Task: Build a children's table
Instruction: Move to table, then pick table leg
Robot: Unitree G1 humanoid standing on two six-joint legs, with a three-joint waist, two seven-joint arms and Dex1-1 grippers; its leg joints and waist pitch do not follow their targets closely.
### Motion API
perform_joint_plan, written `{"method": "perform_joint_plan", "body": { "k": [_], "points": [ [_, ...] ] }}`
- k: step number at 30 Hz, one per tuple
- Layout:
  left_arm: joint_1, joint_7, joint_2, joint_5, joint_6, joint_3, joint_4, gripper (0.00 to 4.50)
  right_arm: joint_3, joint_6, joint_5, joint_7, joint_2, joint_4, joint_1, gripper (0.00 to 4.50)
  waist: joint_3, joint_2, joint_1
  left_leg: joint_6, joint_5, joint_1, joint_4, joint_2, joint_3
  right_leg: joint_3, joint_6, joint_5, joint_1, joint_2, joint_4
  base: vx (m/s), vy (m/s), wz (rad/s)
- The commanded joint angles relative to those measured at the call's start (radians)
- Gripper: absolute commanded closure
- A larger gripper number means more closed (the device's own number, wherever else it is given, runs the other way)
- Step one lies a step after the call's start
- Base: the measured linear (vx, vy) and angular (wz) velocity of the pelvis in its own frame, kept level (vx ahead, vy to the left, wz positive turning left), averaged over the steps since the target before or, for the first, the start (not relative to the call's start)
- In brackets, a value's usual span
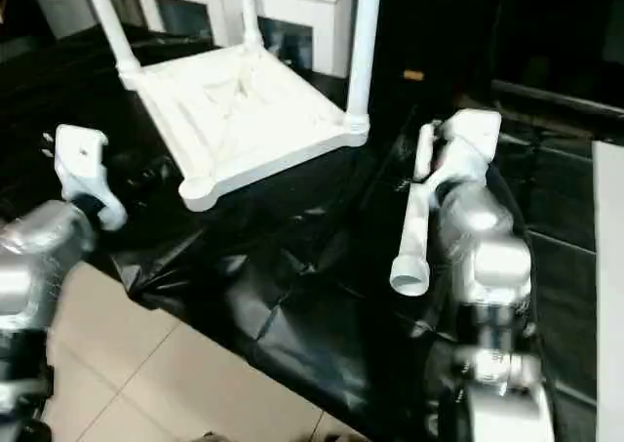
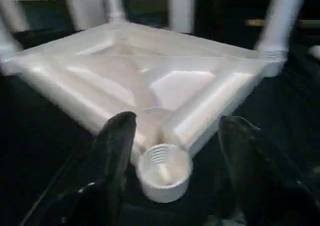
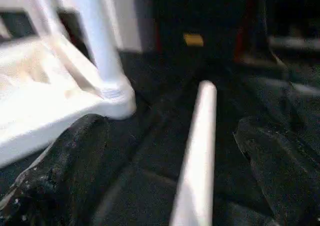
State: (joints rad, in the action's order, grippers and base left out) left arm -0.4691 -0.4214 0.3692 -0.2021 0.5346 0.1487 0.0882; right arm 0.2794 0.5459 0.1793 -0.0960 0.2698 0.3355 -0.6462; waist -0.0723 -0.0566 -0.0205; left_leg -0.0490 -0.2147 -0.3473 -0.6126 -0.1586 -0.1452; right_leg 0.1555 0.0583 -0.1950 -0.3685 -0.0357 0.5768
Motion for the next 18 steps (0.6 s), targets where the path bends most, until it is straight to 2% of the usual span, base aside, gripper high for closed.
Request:
{"method": "perform_joint_plan", "body": {
  "k": [1,2,3,4,5,6,7,8,9,10,11,12,13,14,15,16,17,18],
  "points": [
    [-0.007,-0.047,0.032,0.004,0.031,-0.050,-0.046,1.19,0.010,0.087,0.017,-0.038,0.039,0.078,-0.048,0.00,0.054,0.018,-0.003,0.049,-0.244,0.016,0.051,-0.032,0.015,-0.071,-0.049,-0.645,0.033,-0.140,-0.139,0.000,0.000,0.00],
    [-0.007,-0.047,0.032,0.004,0.031,-0.050,-0.046,1.12,0.010,0.087,0.017,-0.038,0.039,0.078,-0.048,0.00,0.065,0.012,-0.005,0.065,-0.184,0.004,0.069,-0.061,0.028,-0.069,-0.024,-0.495,0.043,-0.128,-0.115,0.000,0.000,0.00],
    [-0.002,-0.071,0.040,-0.003,0.041,-0.071,-0.072,1.12,-0.003,0.116,0.007,-0.060,0.063,0.116,-0.065,0.00,0.067,0.014,-0.003,0.069,-0.174,0.003,0.073,-0.072,0.031,-0.071,-0.012,-0.436,0.039,-0.126,-0.108,0.000,0.000,0.00],
    [0.006,-0.104,0.047,-0.021,0.051,-0.089,-0.102,1.12,-0.014,0.139,-0.005,-0.070,0.081,0.151,-0.079,0.00,0.074,0.010,-0.002,0.067,-0.166,0.004,0.076,-0.089,0.041,-0.077,0.037,-0.331,0.041,-0.128,-0.083,0.000,0.000,0.00],
    [0.006,-0.104,0.047,-0.021,0.051,-0.089,-0.102,1.12,-0.014,0.139,-0.005,-0.070,0.081,0.151,-0.079,0.00,0.074,0.010,0.001,0.071,-0.158,-0.001,0.075,-0.089,0.039,-0.081,0.059,-0.291,0.042,-0.130,-0.077,0.000,0.000,0.00],
    [0.018,-0.152,0.065,-0.046,0.084,-0.120,-0.146,1.12,-0.038,0.169,-0.024,-0.090,0.106,0.201,-0.098,0.00,0.077,0.027,0.000,0.075,-0.122,-0.003,0.068,-0.085,0.029,-0.088,0.095,-0.239,0.039,-0.135,-0.071,0.058,0.017,0.00],
    [0.035,-0.205,0.090,-0.076,0.131,-0.160,-0.199,1.12,-0.062,0.253,-0.021,-0.143,0.138,0.276,-0.136,0.00,0.083,0.037,-0.001,0.078,-0.094,-0.007,0.064,-0.078,0.026,-0.090,0.115,-0.219,0.045,-0.138,-0.059,0.058,0.017,0.00],
    [0.038,-0.221,0.100,-0.083,0.150,-0.172,-0.214,1.12,-0.068,0.289,-0.015,-0.162,0.149,0.299,-0.150,0.00,0.091,0.027,-0.012,0.110,0.002,-0.020,0.053,-0.067,0.014,-0.095,0.162,-0.131,0.051,-0.142,-0.047,0.059,-0.003,0.01],
    [0.038,-0.221,0.100,-0.083,0.150,-0.172,-0.214,1.12,-0.068,0.289,-0.015,-0.162,0.149,0.299,-0.150,0.00,0.094,0.028,-0.014,0.121,0.036,-0.018,0.049,-0.068,0.012,-0.095,0.168,-0.088,0.045,-0.137,-0.038,0.059,-0.007,0.02],
    [0.039,-0.227,0.108,-0.089,0.175,-0.178,-0.222,1.12,-0.068,0.310,-0.014,-0.169,0.158,0.339,-0.171,0.00,0.100,0.041,-0.016,0.154,0.107,-0.026,0.043,-0.065,0.011,-0.095,0.180,0.001,0.048,-0.133,-0.019,0.059,-0.007,0.02],
    [0.041,-0.231,0.111,-0.094,0.187,-0.180,-0.227,1.12,-0.070,0.316,-0.018,-0.170,0.162,0.360,-0.181,0.00,0.101,0.041,-0.018,0.174,0.137,-0.034,0.039,-0.060,0.012,-0.094,0.181,0.040,0.049,-0.132,-0.017,0.055,-0.011,0.00],
    [0.050,-0.243,0.127,-0.111,0.229,-0.186,-0.247,1.12,-0.084,0.338,-0.031,-0.187,0.175,0.419,-0.202,0.00,0.106,0.042,-0.021,0.199,0.174,-0.033,0.033,-0.065,0.013,-0.093,0.187,0.099,0.041,-0.133,-0.005,0.000,0.000,0.00],
    [0.050,-0.243,0.127,-0.111,0.229,-0.186,-0.247,1.12,-0.084,0.338,-0.031,-0.187,0.175,0.419,-0.202,0.00,0.109,0.050,-0.019,0.211,0.187,-0.034,0.030,-0.065,0.010,-0.091,0.195,0.117,0.040,-0.131,-0.001,0.000,0.000,0.00],
    [0.056,-0.249,0.135,-0.120,0.250,-0.188,-0.259,1.12,-0.093,0.350,-0.037,-0.199,0.181,0.449,-0.212,0.00,0.104,0.049,-0.026,0.226,0.178,-0.042,0.025,-0.062,0.008,-0.089,0.197,0.103,0.036,-0.131,-0.002,0.000,0.000,0.00],
    [0.059,-0.254,0.139,-0.123,0.257,-0.190,-0.266,1.12,-0.101,0.354,-0.040,-0.207,0.185,0.462,-0.215,0.00,0.098,0.050,-0.027,0.229,0.155,-0.044,0.026,-0.061,0.006,-0.088,0.189,0.067,0.033,-0.130,-0.012,0.000,0.000,0.00],
    [0.071,-0.266,0.152,-0.131,0.275,-0.193,-0.283,1.12,-0.129,0.367,-0.055,-0.231,0.196,0.504,-0.220,0.00,0.095,0.066,-0.028,0.212,0.111,-0.042,0.028,-0.061,0.002,-0.086,0.174,-0.015,0.037,-0.128,-0.020,0.000,0.000,0.00],
    [0.075,-0.269,0.155,-0.132,0.279,-0.193,-0.287,1.12,-0.138,0.371,-0.060,-0.237,0.199,0.515,-0.219,0.00,0.092,0.060,-0.032,0.201,0.089,-0.038,0.030,-0.063,0.002,-0.085,0.170,-0.066,0.035,-0.130,-0.026,0.000,0.000,0.00],
    [0.084,-0.273,0.158,-0.136,0.287,-0.191,-0.295,1.09,-0.169,0.382,-0.079,-0.255,0.209,0.542,-0.213,0.17,0.085,0.056,-0.032,0.172,0.046,-0.034,0.031,-0.064,-0.002,-0.085,0.147,-0.164,0.031,-0.127,-0.040,0.000,0.000,0.00]
  ]
}}
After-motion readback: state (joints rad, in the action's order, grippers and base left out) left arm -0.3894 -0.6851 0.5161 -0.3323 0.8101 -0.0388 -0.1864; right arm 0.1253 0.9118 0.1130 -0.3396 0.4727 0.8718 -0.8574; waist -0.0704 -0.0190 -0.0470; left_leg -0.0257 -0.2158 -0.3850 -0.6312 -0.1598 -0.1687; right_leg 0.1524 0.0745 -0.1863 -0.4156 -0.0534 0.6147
